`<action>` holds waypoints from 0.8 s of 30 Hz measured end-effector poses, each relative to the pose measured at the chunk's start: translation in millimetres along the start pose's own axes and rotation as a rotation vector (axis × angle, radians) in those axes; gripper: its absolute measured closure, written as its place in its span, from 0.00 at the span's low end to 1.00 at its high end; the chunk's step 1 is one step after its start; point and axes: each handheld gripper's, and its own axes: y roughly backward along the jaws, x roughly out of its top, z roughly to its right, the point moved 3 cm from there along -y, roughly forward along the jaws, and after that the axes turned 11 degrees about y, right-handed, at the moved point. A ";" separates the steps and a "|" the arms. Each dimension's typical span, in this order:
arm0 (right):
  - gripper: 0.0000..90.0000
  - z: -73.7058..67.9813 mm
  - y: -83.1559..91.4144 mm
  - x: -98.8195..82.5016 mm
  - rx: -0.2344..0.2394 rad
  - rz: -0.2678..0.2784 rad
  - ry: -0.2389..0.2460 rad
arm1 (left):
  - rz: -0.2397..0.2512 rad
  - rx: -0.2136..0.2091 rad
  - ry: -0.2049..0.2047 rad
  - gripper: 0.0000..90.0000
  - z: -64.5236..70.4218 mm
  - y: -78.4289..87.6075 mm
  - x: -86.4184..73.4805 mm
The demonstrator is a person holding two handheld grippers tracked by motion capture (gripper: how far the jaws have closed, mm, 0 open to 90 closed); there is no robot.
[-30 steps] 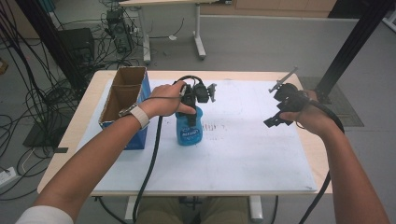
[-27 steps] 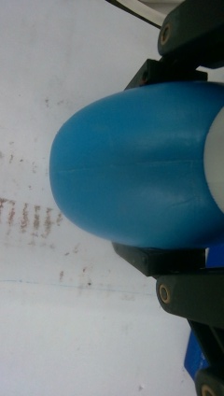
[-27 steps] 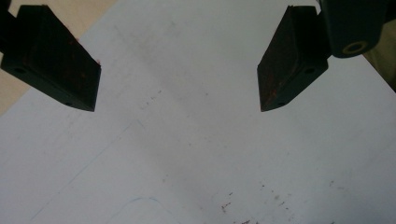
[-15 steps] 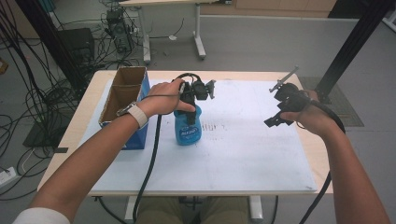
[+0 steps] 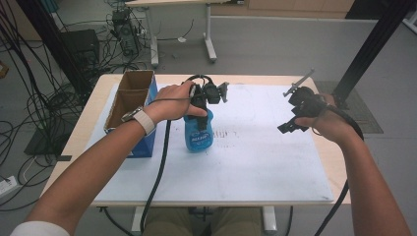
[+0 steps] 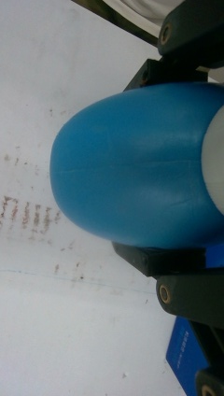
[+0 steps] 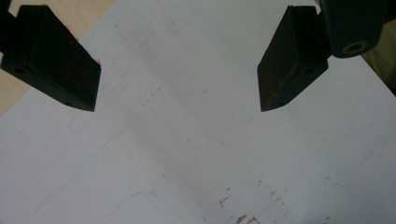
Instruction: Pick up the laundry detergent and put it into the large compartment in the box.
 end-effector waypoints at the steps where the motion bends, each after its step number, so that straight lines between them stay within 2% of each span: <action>1: 0.15 -0.2 -0.3 0.0 0.002 0.000 0.001 | -0.004 0.002 0.002 0.42 0.4 0.6 0.6; 6: 0.15 -0.9 1.1 0.2 0.000 0.001 0.005 | -0.002 0.010 0.028 0.42 1.7 7.1 0.4; 9: 0.15 -1.8 3.0 0.2 -0.005 0.004 0.008 | 0.003 0.016 0.066 0.42 1.7 15.1 -0.3; 15: 0.15 -2.5 4.7 0.0 -0.006 0.007 0.006 | -0.004 0.012 0.089 0.42 -0.4 26.0 -1.4; 17: 0.15 -3.2 5.2 0.5 -0.007 0.006 0.008 | -0.007 0.009 0.103 0.42 -0.9 29.3 -2.4; 18: 0.15 -3.4 5.5 0.7 -0.008 0.006 0.009 | 0.012 0.015 0.124 0.42 0.3 32.1 -6.1; 20: 0.15 -3.7 6.0 1.3 -0.009 0.005 0.010 | 0.009 0.021 0.123 0.42 0.8 33.8 -6.3; 24: 0.15 -5.4 8.6 2.7 -0.011 0.012 0.013 | 0.012 0.027 0.155 0.42 0.6 38.7 -10.5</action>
